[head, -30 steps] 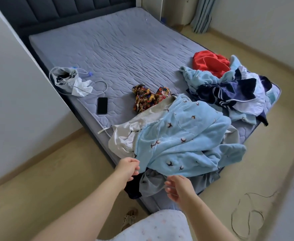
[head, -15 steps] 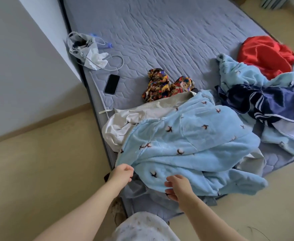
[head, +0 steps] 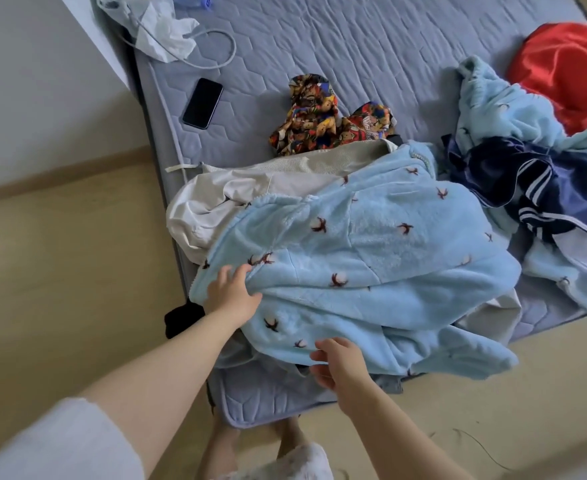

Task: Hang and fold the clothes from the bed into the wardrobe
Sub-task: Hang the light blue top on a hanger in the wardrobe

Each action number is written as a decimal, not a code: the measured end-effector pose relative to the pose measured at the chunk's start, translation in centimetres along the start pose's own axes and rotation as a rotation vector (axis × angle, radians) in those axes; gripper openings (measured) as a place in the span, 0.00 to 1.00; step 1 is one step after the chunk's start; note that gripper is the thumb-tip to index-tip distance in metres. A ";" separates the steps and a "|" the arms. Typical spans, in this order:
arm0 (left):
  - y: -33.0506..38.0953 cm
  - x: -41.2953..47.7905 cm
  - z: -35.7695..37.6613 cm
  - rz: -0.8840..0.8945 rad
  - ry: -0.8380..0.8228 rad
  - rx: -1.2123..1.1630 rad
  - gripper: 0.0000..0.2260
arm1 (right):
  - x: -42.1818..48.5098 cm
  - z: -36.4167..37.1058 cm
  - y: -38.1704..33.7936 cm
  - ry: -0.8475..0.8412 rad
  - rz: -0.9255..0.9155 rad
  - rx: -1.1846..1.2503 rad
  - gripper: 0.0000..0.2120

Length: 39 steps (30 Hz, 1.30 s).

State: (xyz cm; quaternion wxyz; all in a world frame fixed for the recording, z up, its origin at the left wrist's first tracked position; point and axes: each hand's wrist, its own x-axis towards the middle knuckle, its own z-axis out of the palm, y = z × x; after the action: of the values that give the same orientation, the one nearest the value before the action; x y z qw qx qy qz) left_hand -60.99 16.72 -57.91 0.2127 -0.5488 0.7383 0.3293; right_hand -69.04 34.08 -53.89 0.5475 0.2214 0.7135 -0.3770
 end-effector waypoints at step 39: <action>0.2 -14.0 -16.0 0.243 -0.116 -1.123 0.10 | -13.4 6.6 -4.0 -0.141 -0.707 0.065 0.20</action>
State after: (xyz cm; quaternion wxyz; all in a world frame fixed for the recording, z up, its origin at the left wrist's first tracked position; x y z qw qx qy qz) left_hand -56.10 14.61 -37.36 -0.1106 -0.4701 0.4952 0.7222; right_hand -63.89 27.79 -40.73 0.4238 -0.0486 0.6941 -0.5798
